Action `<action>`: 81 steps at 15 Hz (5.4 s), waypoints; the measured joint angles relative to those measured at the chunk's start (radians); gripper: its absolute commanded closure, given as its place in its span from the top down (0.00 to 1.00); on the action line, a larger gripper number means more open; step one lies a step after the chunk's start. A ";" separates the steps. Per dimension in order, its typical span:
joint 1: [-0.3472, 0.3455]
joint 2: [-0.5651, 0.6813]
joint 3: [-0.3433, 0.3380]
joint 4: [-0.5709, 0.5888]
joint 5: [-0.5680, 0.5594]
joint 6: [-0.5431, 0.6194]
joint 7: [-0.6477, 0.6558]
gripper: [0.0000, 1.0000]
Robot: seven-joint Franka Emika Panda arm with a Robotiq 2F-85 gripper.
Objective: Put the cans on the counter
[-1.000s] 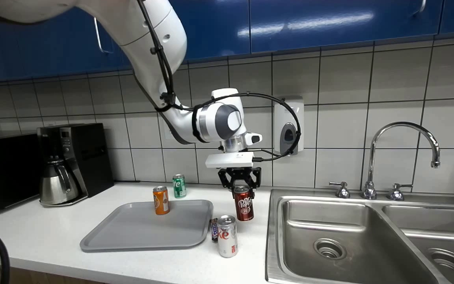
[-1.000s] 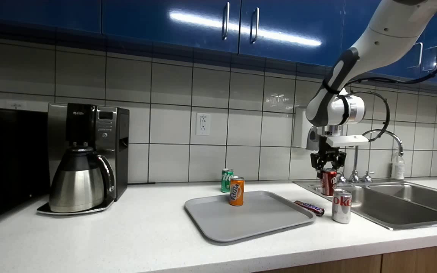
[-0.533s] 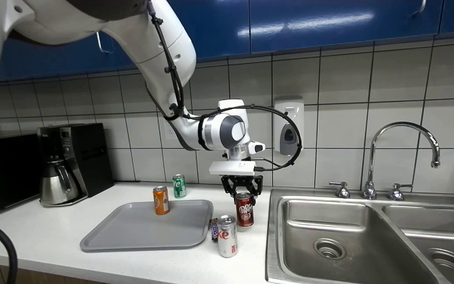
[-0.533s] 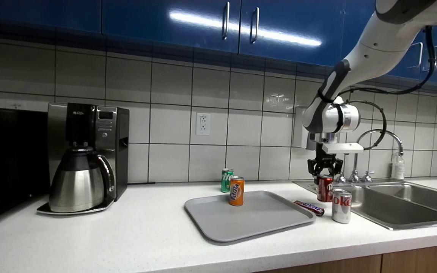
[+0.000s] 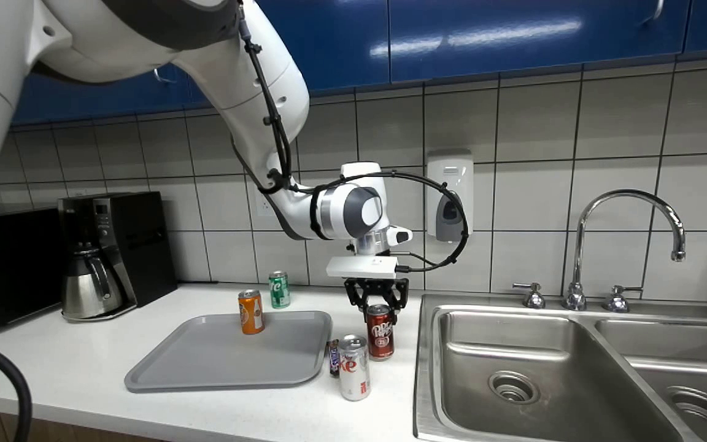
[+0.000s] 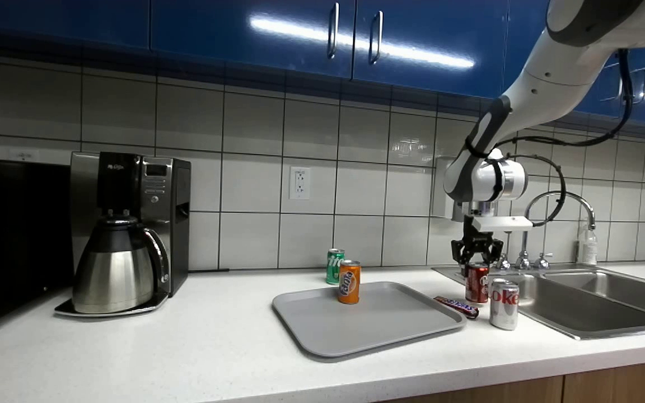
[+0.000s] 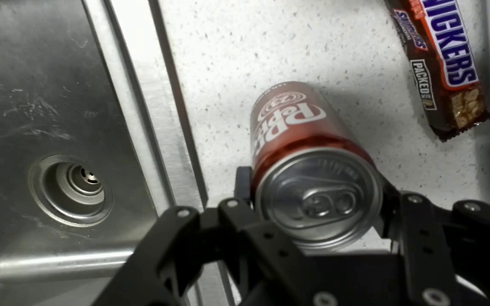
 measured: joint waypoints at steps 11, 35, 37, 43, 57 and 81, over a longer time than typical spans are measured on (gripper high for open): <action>0.000 0.000 0.003 0.020 0.000 -0.062 -0.001 1.00; 0.125 -0.126 0.142 -0.007 0.006 -0.083 -0.043 1.00; 0.145 -0.128 0.155 -0.007 0.006 -0.081 -0.041 1.00; 0.216 -0.130 0.181 0.001 0.004 -0.079 -0.023 1.00; 0.311 -0.013 0.197 0.108 -0.041 -0.086 0.056 1.00; 0.343 0.173 0.197 0.275 -0.067 -0.151 0.087 0.58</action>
